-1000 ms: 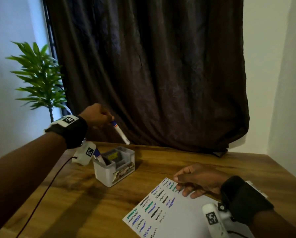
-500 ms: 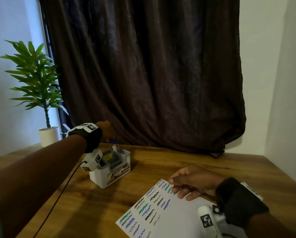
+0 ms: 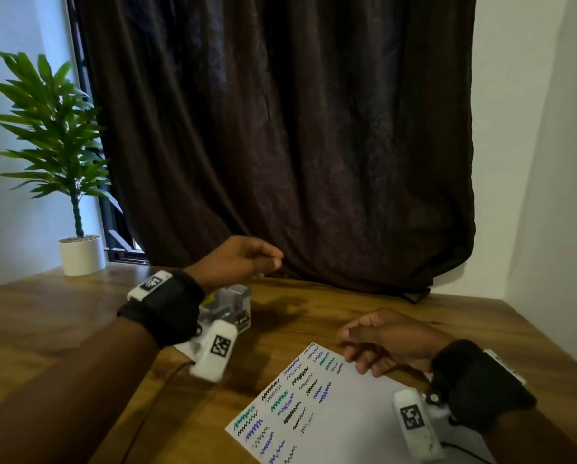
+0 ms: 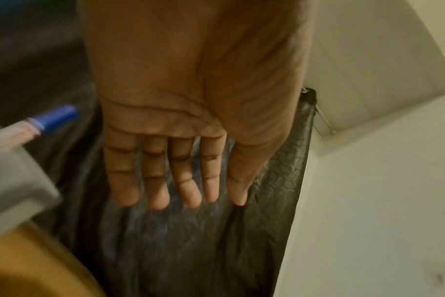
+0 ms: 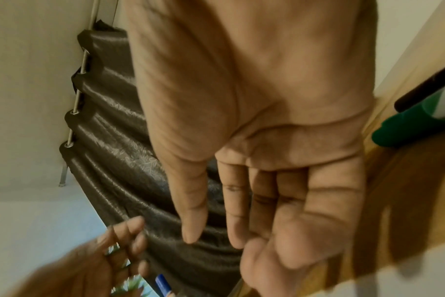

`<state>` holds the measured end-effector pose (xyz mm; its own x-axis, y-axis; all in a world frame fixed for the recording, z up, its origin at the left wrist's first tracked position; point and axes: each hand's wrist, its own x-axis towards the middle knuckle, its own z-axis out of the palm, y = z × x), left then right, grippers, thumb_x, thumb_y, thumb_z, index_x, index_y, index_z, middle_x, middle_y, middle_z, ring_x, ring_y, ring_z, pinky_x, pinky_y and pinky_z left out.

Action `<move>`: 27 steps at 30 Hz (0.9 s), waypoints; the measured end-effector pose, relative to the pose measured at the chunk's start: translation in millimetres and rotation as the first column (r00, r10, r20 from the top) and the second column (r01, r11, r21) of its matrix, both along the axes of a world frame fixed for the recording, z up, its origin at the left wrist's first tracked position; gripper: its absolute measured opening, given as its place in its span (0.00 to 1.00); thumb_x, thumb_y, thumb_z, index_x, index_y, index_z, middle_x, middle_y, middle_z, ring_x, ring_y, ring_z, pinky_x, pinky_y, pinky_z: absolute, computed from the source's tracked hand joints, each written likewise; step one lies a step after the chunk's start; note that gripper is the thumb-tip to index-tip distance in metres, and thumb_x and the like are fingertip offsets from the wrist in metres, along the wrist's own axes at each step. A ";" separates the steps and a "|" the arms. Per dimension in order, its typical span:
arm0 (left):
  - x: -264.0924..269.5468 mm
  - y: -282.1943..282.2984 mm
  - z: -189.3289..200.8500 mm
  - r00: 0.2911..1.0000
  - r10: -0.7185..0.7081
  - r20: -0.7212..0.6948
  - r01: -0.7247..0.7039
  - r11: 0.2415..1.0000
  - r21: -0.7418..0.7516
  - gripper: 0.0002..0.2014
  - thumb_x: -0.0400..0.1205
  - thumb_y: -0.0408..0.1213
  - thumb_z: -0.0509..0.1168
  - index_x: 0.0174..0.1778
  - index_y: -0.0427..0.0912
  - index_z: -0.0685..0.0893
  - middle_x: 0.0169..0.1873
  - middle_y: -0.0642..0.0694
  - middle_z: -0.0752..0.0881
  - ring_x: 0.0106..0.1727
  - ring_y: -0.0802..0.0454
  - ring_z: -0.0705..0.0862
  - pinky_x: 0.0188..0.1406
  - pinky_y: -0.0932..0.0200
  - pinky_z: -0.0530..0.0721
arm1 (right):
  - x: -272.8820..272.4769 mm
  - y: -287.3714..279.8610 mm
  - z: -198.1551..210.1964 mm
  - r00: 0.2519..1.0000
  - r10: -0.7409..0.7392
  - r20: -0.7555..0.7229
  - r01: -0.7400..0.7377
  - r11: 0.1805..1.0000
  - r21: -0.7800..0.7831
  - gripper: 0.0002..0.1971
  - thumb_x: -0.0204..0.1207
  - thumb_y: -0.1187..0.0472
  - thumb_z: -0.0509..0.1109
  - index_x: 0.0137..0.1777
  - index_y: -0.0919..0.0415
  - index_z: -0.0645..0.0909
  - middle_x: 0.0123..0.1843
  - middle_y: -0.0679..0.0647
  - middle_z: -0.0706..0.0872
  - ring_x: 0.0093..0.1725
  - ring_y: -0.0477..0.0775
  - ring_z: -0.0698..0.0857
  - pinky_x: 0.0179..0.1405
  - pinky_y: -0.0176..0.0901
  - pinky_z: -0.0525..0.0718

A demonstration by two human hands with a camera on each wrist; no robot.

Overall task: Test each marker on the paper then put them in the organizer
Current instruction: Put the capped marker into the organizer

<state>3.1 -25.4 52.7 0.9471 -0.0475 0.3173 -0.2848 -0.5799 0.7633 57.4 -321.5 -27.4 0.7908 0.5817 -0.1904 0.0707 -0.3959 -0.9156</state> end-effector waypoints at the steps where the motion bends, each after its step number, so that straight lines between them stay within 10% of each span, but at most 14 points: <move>1: 1.5 -6.6 -15.3 0.998 -0.050 -0.048 0.046 0.995 -0.092 0.10 0.82 0.35 0.72 0.58 0.45 0.89 0.37 0.56 0.92 0.41 0.59 0.88 0.42 0.64 0.86 | -0.2 -1.8 3.7 1.000 -0.023 0.004 0.023 1.000 0.015 0.21 0.81 0.51 0.75 0.63 0.68 0.86 0.54 0.67 0.93 0.41 0.56 0.88 0.40 0.45 0.86; 9: 25.6 -20.2 -70.7 0.921 -0.314 -0.229 0.173 0.859 -0.482 0.13 0.83 0.39 0.68 0.63 0.46 0.88 0.58 0.42 0.91 0.52 0.42 0.89 0.54 0.44 0.87 | -3.5 -37.6 56.5 0.957 -0.283 0.058 0.266 0.942 0.204 0.13 0.86 0.58 0.69 0.61 0.67 0.87 0.41 0.59 0.91 0.32 0.51 0.86 0.28 0.38 0.83; 13: 24.6 -12.8 -75.2 0.894 -0.362 -0.264 0.200 0.851 -0.486 0.15 0.83 0.40 0.68 0.65 0.45 0.87 0.59 0.41 0.90 0.51 0.42 0.88 0.53 0.44 0.87 | -0.6 -54.0 61.7 0.924 -0.238 0.300 0.313 0.920 -0.235 0.12 0.83 0.54 0.74 0.49 0.64 0.88 0.38 0.58 0.91 0.33 0.51 0.87 0.31 0.38 0.84; 17: 20.8 -8.8 -75.6 0.898 -0.356 -0.260 0.207 0.861 -0.465 0.14 0.83 0.39 0.68 0.64 0.45 0.86 0.57 0.42 0.91 0.49 0.44 0.89 0.46 0.50 0.89 | 5.8 -50.1 49.6 0.907 -0.042 0.419 0.349 0.629 -0.695 0.16 0.75 0.46 0.79 0.36 0.57 0.83 0.29 0.52 0.87 0.25 0.48 0.82 0.28 0.35 0.82; 20: 17.3 -6.0 -78.1 0.902 -0.343 -0.262 0.208 0.877 -0.433 0.12 0.84 0.38 0.67 0.64 0.45 0.86 0.55 0.43 0.91 0.46 0.46 0.90 0.45 0.50 0.89 | 8.8 -36.9 39.9 0.871 0.037 0.489 0.432 0.417 -0.800 0.21 0.67 0.41 0.83 0.38 0.49 0.74 0.33 0.46 0.82 0.31 0.48 0.81 0.35 0.39 0.82; 27: 9.9 -12.1 -78.5 0.887 -0.365 -0.282 0.230 0.880 -0.416 0.18 0.78 0.44 0.72 0.64 0.43 0.86 0.56 0.41 0.90 0.46 0.47 0.90 0.48 0.49 0.91 | 16.6 -13.8 21.0 0.912 0.042 0.407 0.366 0.361 -0.858 0.16 0.71 0.50 0.83 0.46 0.54 0.78 0.39 0.48 0.86 0.36 0.49 0.86 0.48 0.41 0.89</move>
